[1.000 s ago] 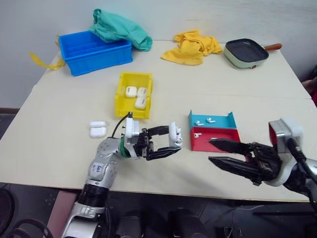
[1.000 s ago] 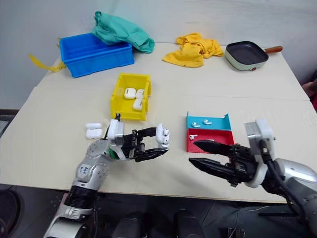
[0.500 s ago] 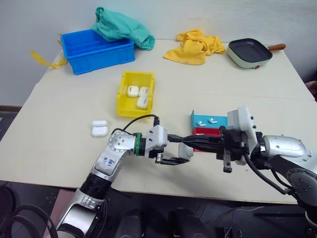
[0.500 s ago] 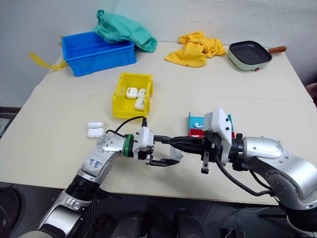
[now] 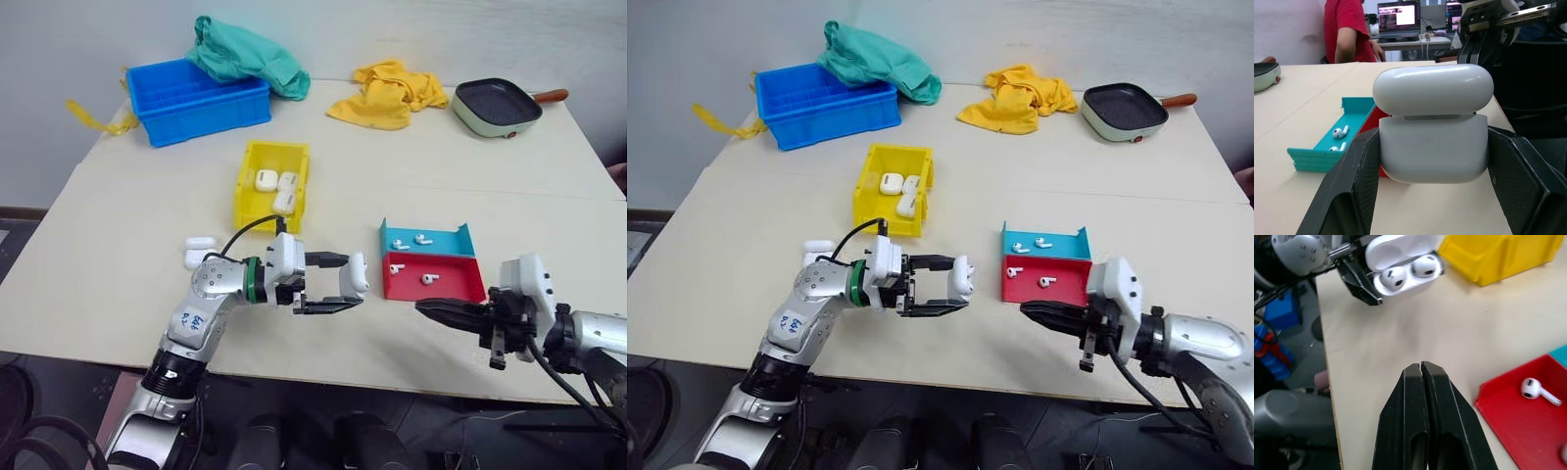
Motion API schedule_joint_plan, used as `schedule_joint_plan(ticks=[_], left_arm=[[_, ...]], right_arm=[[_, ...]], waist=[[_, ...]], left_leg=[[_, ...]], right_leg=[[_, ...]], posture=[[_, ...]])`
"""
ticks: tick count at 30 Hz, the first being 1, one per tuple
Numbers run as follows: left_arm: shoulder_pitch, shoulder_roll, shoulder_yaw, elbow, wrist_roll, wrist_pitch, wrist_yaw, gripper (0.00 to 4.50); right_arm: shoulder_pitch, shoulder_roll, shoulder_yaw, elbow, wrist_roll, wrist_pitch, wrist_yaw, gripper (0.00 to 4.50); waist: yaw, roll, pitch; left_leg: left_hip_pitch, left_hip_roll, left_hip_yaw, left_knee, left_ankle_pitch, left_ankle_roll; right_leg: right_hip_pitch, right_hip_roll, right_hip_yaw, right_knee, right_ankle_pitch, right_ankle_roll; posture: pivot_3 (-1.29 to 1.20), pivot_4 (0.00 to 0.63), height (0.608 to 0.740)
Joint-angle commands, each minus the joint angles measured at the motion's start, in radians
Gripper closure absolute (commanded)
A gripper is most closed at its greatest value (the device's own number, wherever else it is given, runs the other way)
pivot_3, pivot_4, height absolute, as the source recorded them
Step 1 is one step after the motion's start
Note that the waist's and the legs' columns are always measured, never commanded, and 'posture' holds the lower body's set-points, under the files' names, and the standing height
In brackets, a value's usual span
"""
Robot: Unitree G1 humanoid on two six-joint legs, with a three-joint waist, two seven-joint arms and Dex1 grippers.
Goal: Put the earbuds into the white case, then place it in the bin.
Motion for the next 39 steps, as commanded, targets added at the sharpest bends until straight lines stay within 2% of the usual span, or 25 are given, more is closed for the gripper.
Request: schedule_joint_plan(ticks=[1, 10, 15, 18, 23, 32, 35, 38, 39], left_arm=[[0.009, 0.034, 0.010, -0.028, -0.006, -0.005, -0.017, 1.72], [-0.041, 0.037, -0.119, -0.003, 0.085, 0.005, -0.034, 1.72], [-0.053, 0.008, -0.131, -0.018, 0.092, 0.018, -0.010, 1.72], [-0.053, 0.000, -0.126, -0.031, 0.086, 0.013, -0.007, 1.72], [-0.050, -0.009, -0.115, -0.037, 0.077, -0.003, -0.003, 1.72], [-0.029, -0.015, -0.067, -0.079, 0.009, -0.044, -0.031, 1.72], [-0.008, -0.012, -0.037, -0.094, -0.019, -0.021, -0.018, 1.72], [0.027, -0.010, 0.048, -0.122, -0.072, 0.075, 0.080, 1.72], [0.032, -0.007, 0.081, -0.133, -0.094, 0.122, 0.121, 1.72]], right_arm=[[-0.009, 0.048, -0.054, -0.059, 0.060, -0.044, -0.012, 4.47], [-0.357, 0.079, 0.211, -0.124, 0.078, 0.099, -0.174, 4.47], [-0.429, 0.041, 0.333, -0.118, -0.027, 0.103, -0.139, 4.47], [-0.444, 0.023, 0.364, -0.107, -0.079, 0.088, -0.116, 4.47], [-0.427, 0.002, 0.356, -0.077, -0.114, 0.088, -0.088, 4.47], [-0.261, -0.032, 0.264, -0.051, -0.137, 0.041, -0.045, 4.47], [-0.201, 0.005, 0.190, -0.059, -0.085, 0.041, -0.069, 4.47], [-0.081, 0.092, 0.014, -0.081, 0.010, 0.008, -0.118, 4.47], [-0.033, 0.117, -0.041, -0.092, 0.013, -0.025, -0.109, 4.31]], waist=[[-0.002, 0.000, 0.000], [-0.015, 0.000, 0.000], [-0.010, 0.000, 0.000], [-0.010, 0.000, 0.000], [-0.008, 0.000, 0.000], [0.000, 0.000, 0.000], [0.001, 0.000, 0.000], [0.002, 0.000, 0.000], [0.002, 0.000, 0.000]], left_leg=[[0.000, 0.000, 0.000, 0.000, 0.000, 0.000], [0.000, 0.000, 0.000, 0.001, 0.000, 0.000], [-0.001, 0.000, 0.000, 0.000, 0.000, 0.000], [-0.002, 0.000, 0.000, 0.000, 0.000, 0.000], [-0.001, 0.000, 0.000, 0.001, 0.000, 0.000], [-0.001, 0.000, 0.000, 0.001, 0.000, 0.000], [-0.001, 0.000, 0.000, 0.001, 0.000, 0.000], [-0.001, 0.000, -0.001, 0.001, 0.000, 0.000], [0.000, 0.000, -0.001, 0.000, 0.000, 0.000]], right_leg=[[0.000, 0.000, 0.000, 0.000, 0.000, 0.000], [-0.001, 0.000, 0.000, 0.002, 0.000, 0.000], [-0.002, 0.000, 0.000, 0.002, 0.000, 0.000], [-0.003, 0.000, 0.000, 0.002, 0.000, 0.000], [-0.003, 0.000, 0.000, 0.002, 0.000, 0.000], [-0.002, 0.000, 0.000, 0.003, 0.000, 0.000], [-0.002, 0.000, 0.000, 0.003, 0.000, 0.000], [-0.002, 0.000, 0.000, 0.004, 0.000, 0.000], [-0.001, 0.000, 0.000, 0.004, 0.000, 0.000]], posture=[[0.00, 0.150, 0.740], [0.00, 0.150, 0.740], [0.00, 0.150, 0.740], [0.00, 0.150, 0.740], [0.00, 0.150, 0.740], [0.00, 0.150, 0.740], [0.00, 0.150, 0.740], [0.00, 0.150, 0.740], [0.00, 0.150, 0.740]])
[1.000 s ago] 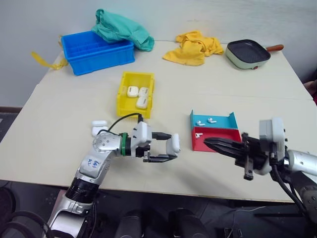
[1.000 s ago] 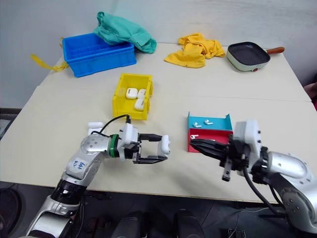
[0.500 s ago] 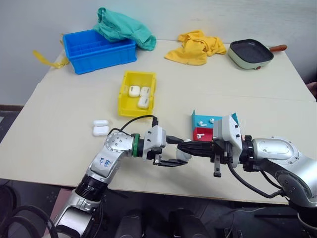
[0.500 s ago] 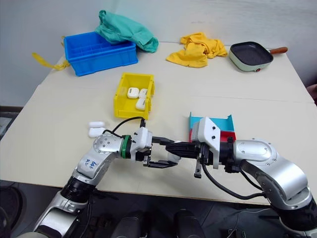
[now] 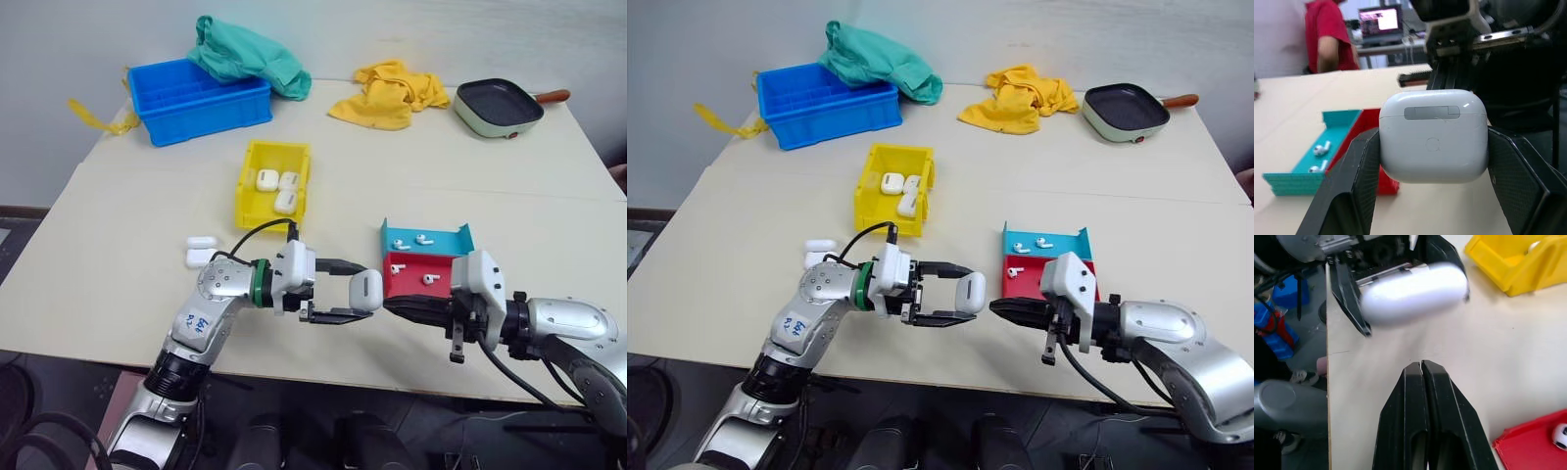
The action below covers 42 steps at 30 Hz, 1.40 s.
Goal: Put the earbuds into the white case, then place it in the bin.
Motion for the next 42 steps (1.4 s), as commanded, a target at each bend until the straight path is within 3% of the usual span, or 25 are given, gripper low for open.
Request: schedule_joint_plan(ticks=[1, 6, 9, 13, 18, 24, 28, 29, 33, 37, 39, 42], left_arm=[[0.015, 0.014, 0.120, -0.050, -0.069, 0.140, 0.146, 1.72], [-0.126, -0.012, 0.269, -0.020, -0.114, 0.349, 0.413, 1.72], [-0.246, 0.001, 0.293, 0.063, -0.021, 0.429, 0.574, 1.72], [-0.346, 0.024, 0.276, 0.246, 0.063, 0.341, 0.599, 1.72], [-0.457, 0.025, 0.286, 0.542, 0.155, 0.180, 0.651, 1.72], [-0.529, 0.011, 0.263, 0.732, 0.202, 0.090, 0.621, 1.72], [-0.523, 0.024, 0.256, 0.729, 0.210, 0.058, 0.576, 0.41], [-0.516, 0.032, 0.252, 0.713, 0.210, 0.071, 0.564, 0.06], [-0.403, 0.094, 0.274, 0.506, 0.151, 0.100, 0.463, 0.01], [-0.153, 0.278, 0.326, 0.196, 0.085, 0.229, 0.339, 0.01], [-0.019, 0.351, 0.350, 0.079, 0.068, 0.176, 0.258, 0.01], [0.284, 0.433, 0.480, -0.076, 0.054, 0.052, 0.145, 0.01]], right_arm=[[0.120, 0.060, -0.201, -0.059, 0.071, -0.076, -0.016, 4.10], [0.229, 0.192, -0.324, -0.116, 0.012, -0.229, -0.099, 2.48], [0.251, 0.246, -0.309, -0.135, -0.063, -0.312, -0.130, 1.42], [0.226, 0.267, -0.274, -0.137, -0.106, -0.391, -0.139, 0.02], [0.225, 0.257, -0.251, -0.128, -0.138, -0.459, -0.113, 0.02], [0.228, 0.247, -0.228, -0.107, -0.152, -0.481, -0.100, 0.02], [0.220, 0.243, -0.210, -0.087, -0.157, -0.486, -0.094, 0.00], [0.219, 0.240, -0.205, -0.081, -0.159, -0.488, -0.089, 0.00], [0.199, 0.207, -0.197, -0.026, -0.161, -0.501, -0.040, 0.00], [0.158, 0.137, -0.210, 0.103, -0.162, -0.535, 0.070, 0.00], [0.137, 0.106, -0.217, 0.171, -0.162, -0.558, 0.120, 0.00], [0.102, 0.032, -0.208, 0.306, -0.188, -0.616, 0.250, 0.00]], waist=[[0.000, 0.000, 0.000], [0.001, 0.000, 0.000], [0.001, -0.002, 0.000], [-0.007, -0.002, -0.001], [0.001, -0.002, -0.001], [0.006, -0.002, -0.001], [0.002, -0.003, 0.000], [0.001, -0.003, 0.000], [-0.014, -0.003, 0.000], [-0.036, -0.003, 0.000], [-0.039, -0.003, 0.000], [-0.038, -0.002, 0.000]], left_leg=[[0.000, 0.000, 0.000, 0.000, 0.000, 0.000], [0.000, 0.000, 0.001, 0.001, 0.000, -0.001], [0.001, 0.000, 0.000, 0.002, 0.001, -0.002], [0.004, -0.001, 0.002, 0.000, 0.002, -0.003], [0.003, -0.001, 0.002, 0.000, 0.003, -0.006], [-0.001, -0.001, 0.002, 0.001, 0.003, -0.005], [-0.002, -0.001, 0.002, 0.001, 0.003, -0.006], [-0.002, -0.001, 0.002, 0.001, 0.003, -0.006], [-0.002, -0.001, 0.003, 0.001, 0.004, -0.007], [0.001, 0.000, 0.003, 0.000, 0.004, -0.009], [0.001, 0.000, 0.003, -0.001, 0.005, -0.009], [0.002, 0.000, 0.003, -0.001, 0.004, -0.008]], right_leg=[[0.000, 0.000, 0.000, 0.001, 0.000, 0.000], [0.000, 0.000, 0.001, 0.002, 0.000, 0.000], [0.000, 0.000, 0.001, 0.003, 0.000, 0.000], [0.000, 0.000, 0.002, 0.006, 0.000, 0.001], [-0.004, 0.001, 0.001, 0.011, 0.000, 0.001], [-0.009, 0.000, 0.001, 0.013, 0.001, 0.001], [-0.011, 0.000, 0.001, 0.015, 0.001, 0.001], [-0.012, 0.000, 0.001, 0.016, 0.001, 0.001], [-0.014, 0.000, 0.002, 0.021, 0.001, 0.001], [-0.014, 0.000, 0.002, 0.023, 0.001, 0.001], [-0.014, 0.000, 0.002, 0.022, 0.001, 0.001], [-0.012, -0.001, 0.002, 0.021, 0.001, 0.001]], posture=[[0.00, 0.150, 0.740], [0.00, 0.150, 0.740], [0.00, 0.150, 0.740], [0.00, 0.150, 0.740], [0.00, 0.150, 0.740], [0.00, 0.150, 0.740], [0.00, 0.150, 0.740], [0.00, 0.150, 0.740], [0.00, 0.150, 0.740], [0.00, 0.150, 0.740], [0.00, 0.150, 0.740], [0.00, 0.150, 0.740]])
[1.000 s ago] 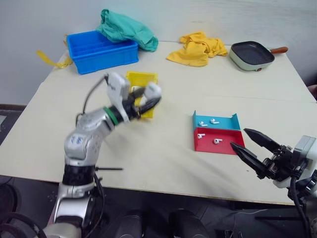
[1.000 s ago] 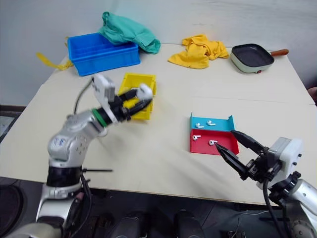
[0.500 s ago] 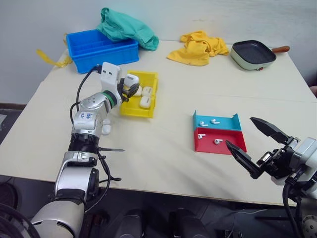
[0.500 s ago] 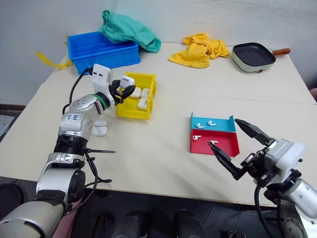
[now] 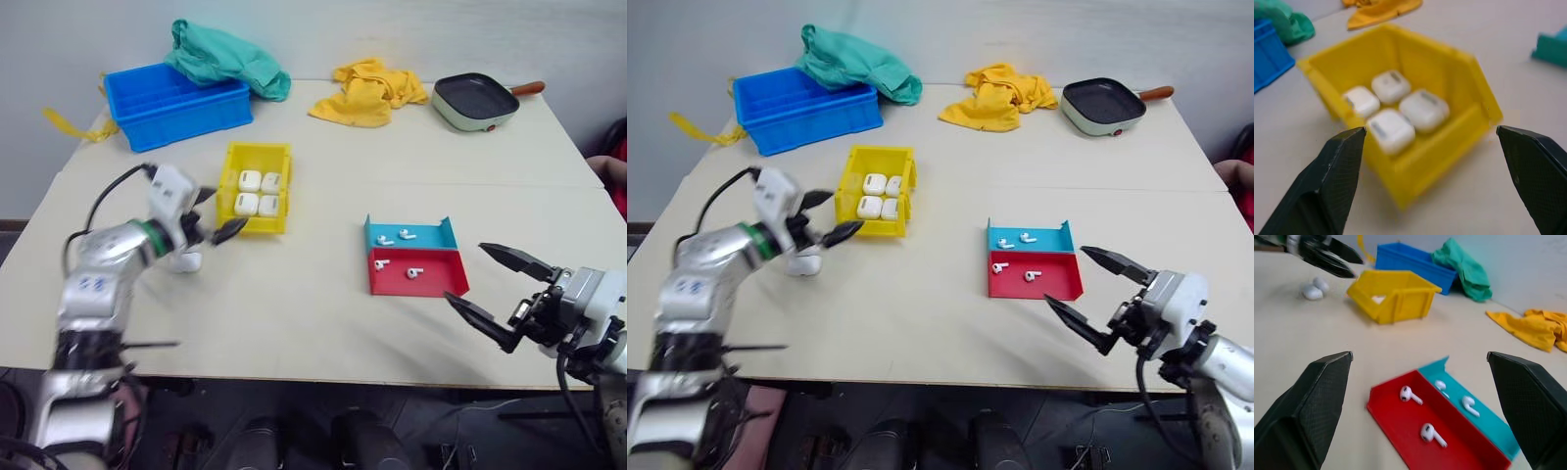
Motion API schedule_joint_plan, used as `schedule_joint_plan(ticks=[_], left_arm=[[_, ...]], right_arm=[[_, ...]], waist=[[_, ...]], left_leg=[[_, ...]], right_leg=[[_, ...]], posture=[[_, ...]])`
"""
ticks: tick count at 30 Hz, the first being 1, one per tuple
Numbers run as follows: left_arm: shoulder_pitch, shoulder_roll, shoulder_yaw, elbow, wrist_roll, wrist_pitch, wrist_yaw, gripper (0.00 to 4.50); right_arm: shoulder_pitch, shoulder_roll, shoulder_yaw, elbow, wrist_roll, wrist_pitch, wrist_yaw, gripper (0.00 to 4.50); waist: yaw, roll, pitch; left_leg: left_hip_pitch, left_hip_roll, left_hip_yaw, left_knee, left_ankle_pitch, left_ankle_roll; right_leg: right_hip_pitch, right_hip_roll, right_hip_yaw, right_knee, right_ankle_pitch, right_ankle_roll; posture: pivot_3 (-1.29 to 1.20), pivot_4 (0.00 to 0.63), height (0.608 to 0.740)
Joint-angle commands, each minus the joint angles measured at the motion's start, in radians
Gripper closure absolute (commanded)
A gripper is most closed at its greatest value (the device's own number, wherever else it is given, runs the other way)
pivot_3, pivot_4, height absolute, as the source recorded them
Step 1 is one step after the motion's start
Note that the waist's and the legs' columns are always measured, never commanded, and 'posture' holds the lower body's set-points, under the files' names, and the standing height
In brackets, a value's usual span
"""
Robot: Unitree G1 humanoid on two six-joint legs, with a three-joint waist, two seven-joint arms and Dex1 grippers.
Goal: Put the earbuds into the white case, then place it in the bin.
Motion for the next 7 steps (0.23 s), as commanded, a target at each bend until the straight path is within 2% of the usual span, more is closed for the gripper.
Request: schedule_joint_plan(ticks=[1, 3, 7], left_arm=[[0.254, 0.054, 0.143, -0.154, -0.012, -0.168, -0.126, 0.01], [0.396, 0.059, 0.205, -0.167, 0.016, -0.283, -0.160, 0.01], [0.560, 0.029, 0.323, -0.130, 0.001, -0.399, -0.167, 0.01]], right_arm=[[-0.023, -0.074, -0.014, 0.124, -0.025, -0.086, 0.141, 0.00], [-0.034, -0.106, -0.016, 0.194, -0.036, -0.120, 0.198, 0.00], [-0.024, -0.156, -0.035, 0.329, -0.064, -0.208, 0.306, 0.00]], waist=[[0.003, 0.000, 0.000], [0.006, 0.000, 0.000], [0.022, -0.001, 0.001]], left_leg=[[0.001, 0.000, 0.000, 0.000, -0.001, 0.001], [0.002, 0.000, -0.001, -0.001, -0.002, 0.003], [0.014, -0.001, -0.001, -0.011, -0.005, 0.010]], right_leg=[[0.002, -0.001, 0.000, -0.001, 0.000, 0.000], [0.005, -0.001, -0.001, -0.005, 0.000, -0.001], [0.022, -0.002, -0.002, -0.024, -0.001, -0.005]], posture=[[0.00, 0.150, 0.740], [0.00, 0.150, 0.740], [0.00, 0.150, 0.740]])
